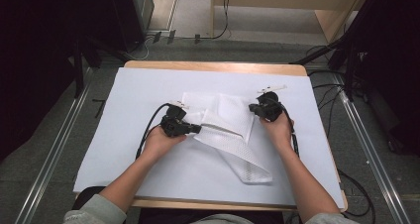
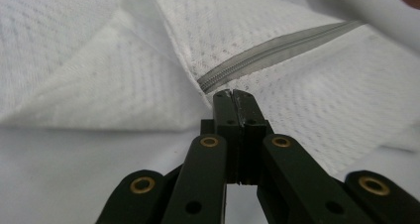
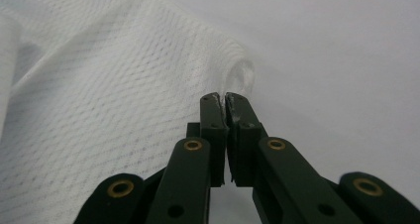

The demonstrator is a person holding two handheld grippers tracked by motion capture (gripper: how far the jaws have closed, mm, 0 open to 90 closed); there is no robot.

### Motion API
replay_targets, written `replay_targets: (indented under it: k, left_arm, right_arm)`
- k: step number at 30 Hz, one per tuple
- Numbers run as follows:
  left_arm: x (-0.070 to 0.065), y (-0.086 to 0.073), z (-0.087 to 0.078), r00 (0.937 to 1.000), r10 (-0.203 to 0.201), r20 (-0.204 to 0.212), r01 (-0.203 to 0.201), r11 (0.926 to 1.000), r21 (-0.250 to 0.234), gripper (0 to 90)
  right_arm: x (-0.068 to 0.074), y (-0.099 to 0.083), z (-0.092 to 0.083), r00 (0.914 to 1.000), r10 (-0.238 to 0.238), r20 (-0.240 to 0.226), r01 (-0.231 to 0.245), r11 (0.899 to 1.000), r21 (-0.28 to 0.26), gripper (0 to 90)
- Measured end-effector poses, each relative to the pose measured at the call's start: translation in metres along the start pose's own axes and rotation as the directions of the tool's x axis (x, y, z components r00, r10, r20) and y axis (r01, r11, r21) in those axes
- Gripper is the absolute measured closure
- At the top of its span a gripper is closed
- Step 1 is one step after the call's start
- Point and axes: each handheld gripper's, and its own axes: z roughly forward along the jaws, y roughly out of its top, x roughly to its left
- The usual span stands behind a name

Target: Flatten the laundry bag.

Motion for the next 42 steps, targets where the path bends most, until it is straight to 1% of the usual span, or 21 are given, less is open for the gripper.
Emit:
replay_targets:
  k: [1,2,4,6,8,11,17,18,21,22,24,27,29,31,33,36,37,38,39,40,42]
  left_arm:
    - [-0.003,-0.003,-0.009,0.9999,0.014,0.001,-0.014,0.9999,-0.001,90.0]
    - [-0.003,-0.003,-0.009,0.9999,0.014,0.001,-0.014,0.9999,-0.001,90.0]
    - [-0.008,-0.013,-0.023,0.9994,0.034,-0.012,-0.034,0.9994,0.005,90.0]
    - [-0.008,-0.018,-0.028,0.9992,0.035,-0.017,-0.035,0.9994,0.008,90.0]
    - [-0.005,-0.033,-0.043,0.9993,0.019,-0.034,-0.018,0.9998,0.004,90.0]
    - [-0.001,-0.044,-0.056,0.9988,0.001,-0.049,-0.001,1.0000,-0.004,90.0]
    - [0.007,-0.058,-0.070,0.9969,-0.022,-0.076,0.022,0.9997,-0.005,90.0]
    - [0.010,-0.062,-0.073,0.9960,-0.035,-0.082,0.035,0.9994,0.002,90.0]
    - [0.014,-0.066,-0.074,0.9942,-0.044,-0.098,0.046,0.9989,0.011,90.0]
    - [0.014,-0.066,-0.074,0.9942,-0.044,-0.098,0.046,0.9989,0.011,90.0]
    - [0.015,-0.067,-0.075,0.9933,-0.042,-0.108,0.044,0.9988,0.019,90.0]
    - [0.017,-0.069,-0.077,0.9932,-0.053,-0.104,0.055,0.9983,0.021,90.0]
    - [0.017,-0.071,-0.077,0.9926,-0.056,-0.108,0.058,0.9981,0.019,90.0]
    - [0.018,-0.073,-0.077,0.9925,-0.056,-0.109,0.060,0.9977,0.031,90.0]
    - [0.020,-0.075,-0.079,0.9917,-0.064,-0.112,0.067,0.9973,0.029,90.0]
    - [0.021,-0.075,-0.082,0.9919,-0.069,-0.107,0.071,0.9973,0.018,89.9]
    - [0.020,-0.076,-0.084,0.9917,-0.069,-0.109,0.070,0.9975,0.010,87.4]
    - [0.020,-0.076,-0.084,0.9917,-0.069,-0.109,0.070,0.9975,0.010,86.9]
    - [0.020,-0.076,-0.085,0.9910,-0.063,-0.118,0.065,0.9979,0.009,86.9]
    - [0.021,-0.075,-0.085,0.9912,-0.064,-0.116,0.064,0.9979,0.001,84.7]
    - [0.024,-0.069,-0.084,0.9895,-0.078,-0.122,0.077,0.9969,-0.012,83.8]
  right_arm:
    - [-0.006,0.006,-0.002,0.9999,0.003,0.017,-0.003,1.000,-0.002,88.6]
    - [-0.006,0.006,-0.002,0.9999,0.003,0.017,-0.003,1.000,-0.002,88.6]
    - [-0.014,0.013,0.000,0.9994,0.010,0.033,-0.010,1.000,0.008,88.6]
    - [-0.016,0.015,0.001,0.9994,0.008,0.033,-0.008,1.000,0.009,88.6]
    - [-0.024,0.020,0.004,0.9988,0.024,0.043,-0.025,1.000,0.014,88.6]
    - [-0.029,0.027,0.007,0.9979,0.032,0.057,-0.033,0.999,0.025,88.6]
    - [-0.037,0.036,0.010,0.9957,0.043,0.082,-0.045,0.999,0.022,88.5]
    - [-0.041,0.037,0.010,0.9943,0.057,0.090,-0.060,0.998,0.028,87.7]
    - [-0.045,0.036,0.012,0.9914,0.101,0.083,-0.103,0.994,0.025,79.0]
    - [-0.045,0.035,0.012,0.9914,0.107,0.074,-0.109,0.994,0.021,79.0]
    - [-0.045,0.035,0.012,0.9920,0.109,0.063,-0.111,0.994,0.024,73.8]
    - [-0.039,0.034,0.002,0.9949,0.082,0.059,-0.083,0.996,0.019,70.6]
    - [-0.037,0.033,-0.002,0.9953,0.081,0.053,-0.081,0.997,0.010,71.4]
    - [-0.032,0.025,-0.011,0.9964,0.083,0.014,-0.083,0.997,-0.005,81.5]
    - [-0.026,0.017,-0.015,0.9970,0.073,-0.025,-0.074,0.997,-0.006,87.7]
    - [-0.019,0.009,-0.016,0.9972,0.064,-0.038,-0.064,0.998,0.007,88.2]
    - [-0.013,0.001,-0.018,0.9977,0.051,-0.044,-0.050,0.999,0.012,86.8]
    - [-0.013,0.001,-0.018,0.9977,0.051,-0.044,-0.050,0.999,0.012,86.8]
    - [-0.010,-0.002,-0.019,0.9975,0.052,-0.047,-0.052,0.998,0.018,85.6]
    - [-0.006,-0.007,-0.022,0.9981,0.036,-0.050,-0.034,0.999,0.031,82.2]
    - [-0.004,-0.010,-0.024,0.9983,0.030,-0.049,-0.029,0.999,0.033,82.1]
